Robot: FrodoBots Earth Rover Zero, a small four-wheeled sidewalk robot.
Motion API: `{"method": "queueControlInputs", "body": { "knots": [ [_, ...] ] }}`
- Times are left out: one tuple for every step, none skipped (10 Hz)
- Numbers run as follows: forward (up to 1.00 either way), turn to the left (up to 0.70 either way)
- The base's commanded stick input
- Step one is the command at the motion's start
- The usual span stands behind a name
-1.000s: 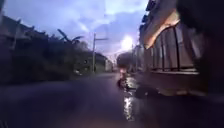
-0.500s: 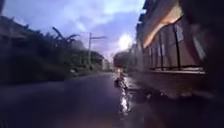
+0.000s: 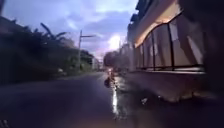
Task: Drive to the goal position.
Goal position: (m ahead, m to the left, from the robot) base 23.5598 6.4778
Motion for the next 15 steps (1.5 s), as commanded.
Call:
{"method": "queueControlInputs", "body": {
  "knots": [
    [0.7, 0.0],
    [0.7, 0.0],
    [0.7, 0.0],
    [0.7, 0.0],
    [0.7, 0.0],
    [0.7, 0.0],
    [0.7, 0.0],
    [0.7, 0.0],
    [0.7, 0.0],
    [0.7, 0.0],
    [0.7, 0.0],
    [0.7, 0.0],
    [0.7, 0.0],
    [0.7, 0.0],
    [0.7, -0.02]
  ]
}}
